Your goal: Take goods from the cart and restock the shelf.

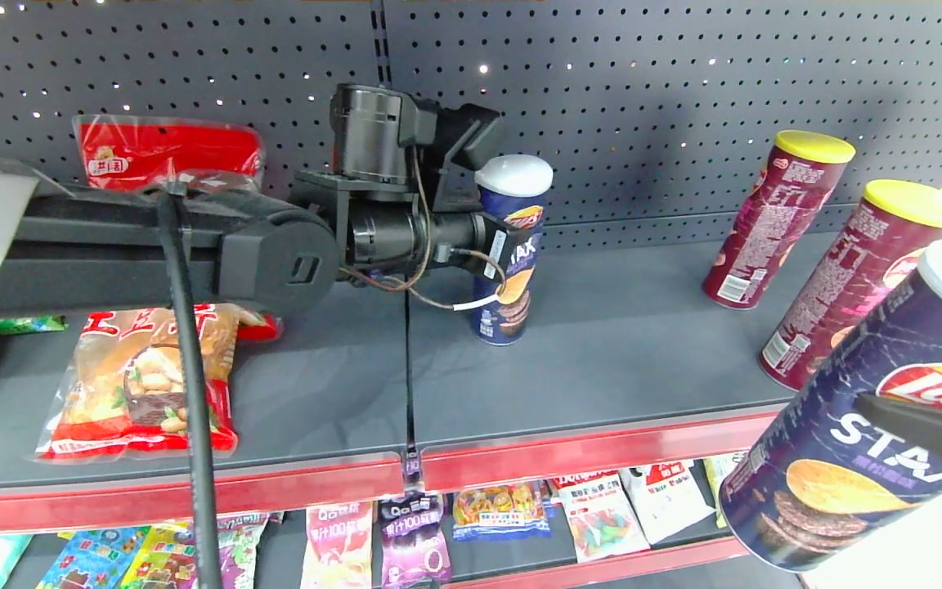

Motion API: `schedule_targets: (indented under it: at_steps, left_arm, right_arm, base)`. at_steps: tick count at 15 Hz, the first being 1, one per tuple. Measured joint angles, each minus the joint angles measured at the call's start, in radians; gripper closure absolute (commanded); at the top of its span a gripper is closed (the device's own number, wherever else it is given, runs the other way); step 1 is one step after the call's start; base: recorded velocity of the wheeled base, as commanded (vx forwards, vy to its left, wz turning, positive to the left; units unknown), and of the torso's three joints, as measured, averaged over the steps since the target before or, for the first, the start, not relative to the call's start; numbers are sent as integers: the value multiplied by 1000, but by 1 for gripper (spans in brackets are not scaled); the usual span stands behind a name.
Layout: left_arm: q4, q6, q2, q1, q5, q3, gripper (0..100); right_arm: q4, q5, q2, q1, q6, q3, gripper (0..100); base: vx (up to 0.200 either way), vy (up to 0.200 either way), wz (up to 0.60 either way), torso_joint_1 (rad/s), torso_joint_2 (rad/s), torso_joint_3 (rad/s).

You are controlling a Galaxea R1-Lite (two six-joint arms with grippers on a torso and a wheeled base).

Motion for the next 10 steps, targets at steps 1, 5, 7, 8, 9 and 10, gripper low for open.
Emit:
schedule_targets:
  at_steps: [1, 5, 7, 8, 9, 10]
  left_arm:
    - [-1, 0, -12, 0, -8, 19, 100]
    - [-1, 85, -93, 40, -120, 115, 100]
    - [1, 102, -127, 58, -245, 137, 100]
    - [-1, 105, -141, 60, -297, 156, 100]
    - [-1, 110, -152, 63, -324, 176, 100]
    - [-2, 115, -159, 63, -344, 191, 100]
  right_arm:
    - [0, 0, -1, 0, 0, 0, 100]
    - [1, 0, -7, 0, 0, 0, 100]
    - [2, 0, -7, 0, 0, 0, 100]
    - [2, 0, -7, 0, 0, -1, 100]
    - [2, -1, -8, 0, 0, -3, 100]
    - [2, -1, -9, 0, 0, -3, 100]
  base:
    - [0, 0, 0, 0, 0, 0]
    - [0, 0, 0, 0, 0, 0]
    - [0, 0, 0, 0, 0, 0]
    - [0, 0, 0, 0, 0, 0]
    - [0, 0, 0, 0, 0, 0]
    - [0, 0, 0, 0, 0, 0]
